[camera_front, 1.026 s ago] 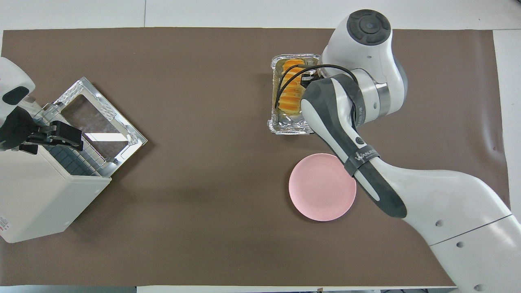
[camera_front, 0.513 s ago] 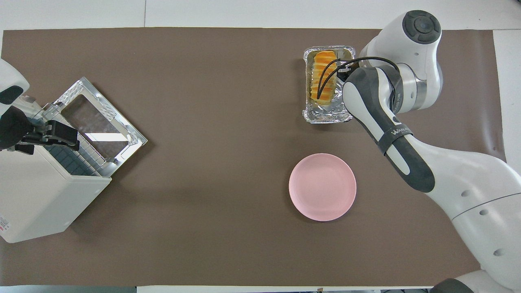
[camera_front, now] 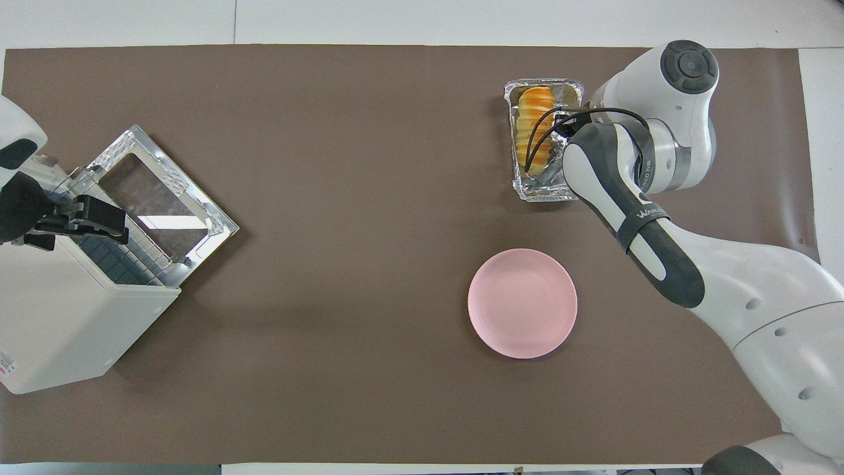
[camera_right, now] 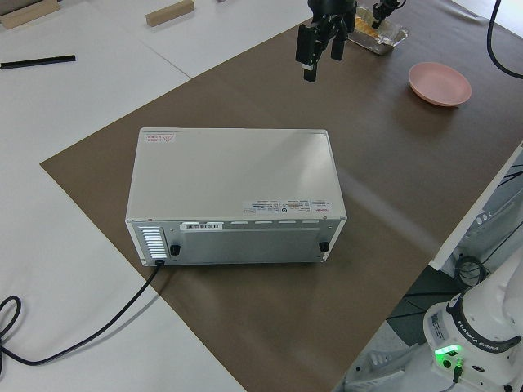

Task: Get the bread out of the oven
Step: 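Close the right gripper on the bread rolls in the tray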

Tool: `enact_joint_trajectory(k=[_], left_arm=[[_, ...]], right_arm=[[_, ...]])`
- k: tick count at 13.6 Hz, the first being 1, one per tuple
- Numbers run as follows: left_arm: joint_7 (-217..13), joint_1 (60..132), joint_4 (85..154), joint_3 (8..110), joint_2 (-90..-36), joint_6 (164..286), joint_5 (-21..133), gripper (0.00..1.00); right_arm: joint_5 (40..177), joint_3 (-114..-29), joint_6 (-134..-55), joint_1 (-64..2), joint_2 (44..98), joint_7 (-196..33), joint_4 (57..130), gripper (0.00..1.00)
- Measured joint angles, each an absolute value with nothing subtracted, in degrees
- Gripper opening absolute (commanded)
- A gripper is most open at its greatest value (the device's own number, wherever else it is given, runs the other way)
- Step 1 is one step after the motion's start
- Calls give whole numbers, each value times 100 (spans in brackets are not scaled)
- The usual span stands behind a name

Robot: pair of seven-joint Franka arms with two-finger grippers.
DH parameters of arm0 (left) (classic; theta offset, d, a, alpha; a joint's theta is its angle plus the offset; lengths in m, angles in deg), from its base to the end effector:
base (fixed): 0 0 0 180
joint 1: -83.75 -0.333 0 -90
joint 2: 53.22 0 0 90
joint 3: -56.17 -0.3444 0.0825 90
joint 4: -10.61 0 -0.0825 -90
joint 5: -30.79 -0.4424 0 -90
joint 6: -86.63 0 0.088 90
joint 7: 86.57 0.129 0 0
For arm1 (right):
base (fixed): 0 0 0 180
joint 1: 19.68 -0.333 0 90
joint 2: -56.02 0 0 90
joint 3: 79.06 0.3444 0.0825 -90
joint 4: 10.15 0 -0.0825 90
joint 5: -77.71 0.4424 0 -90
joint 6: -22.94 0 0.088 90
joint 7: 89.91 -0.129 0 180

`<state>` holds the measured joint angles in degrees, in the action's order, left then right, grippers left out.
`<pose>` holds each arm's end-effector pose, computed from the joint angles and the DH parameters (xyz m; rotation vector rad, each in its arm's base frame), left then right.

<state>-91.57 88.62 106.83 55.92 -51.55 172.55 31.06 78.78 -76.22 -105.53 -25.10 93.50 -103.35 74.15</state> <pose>0.5857 -0.0479 0.5861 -3.1249 -0.0104 0.2356 0.7895 0.1090 0.2759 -3.0662 0.1737 -0.1643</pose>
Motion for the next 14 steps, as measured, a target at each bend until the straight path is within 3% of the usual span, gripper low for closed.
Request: enact_joint_trajectory(k=[4,10,14], left_arm=[[-9157,8862,10683,5592,-5155,17255,3106,100],[-9157,8862,10683,5592,-5155,17255,3106,100],[-9157,8862,10683,5592,-5155,17255,3106,100]], right_arm=[[7873,-7622,-10459,-2505,9330,-10331,7440,100],[7847,-7606,-9131,-2612,9071,-10328,6844,100],[7572,-7610,-9219,-2950,9195,-10607,6729,100]])
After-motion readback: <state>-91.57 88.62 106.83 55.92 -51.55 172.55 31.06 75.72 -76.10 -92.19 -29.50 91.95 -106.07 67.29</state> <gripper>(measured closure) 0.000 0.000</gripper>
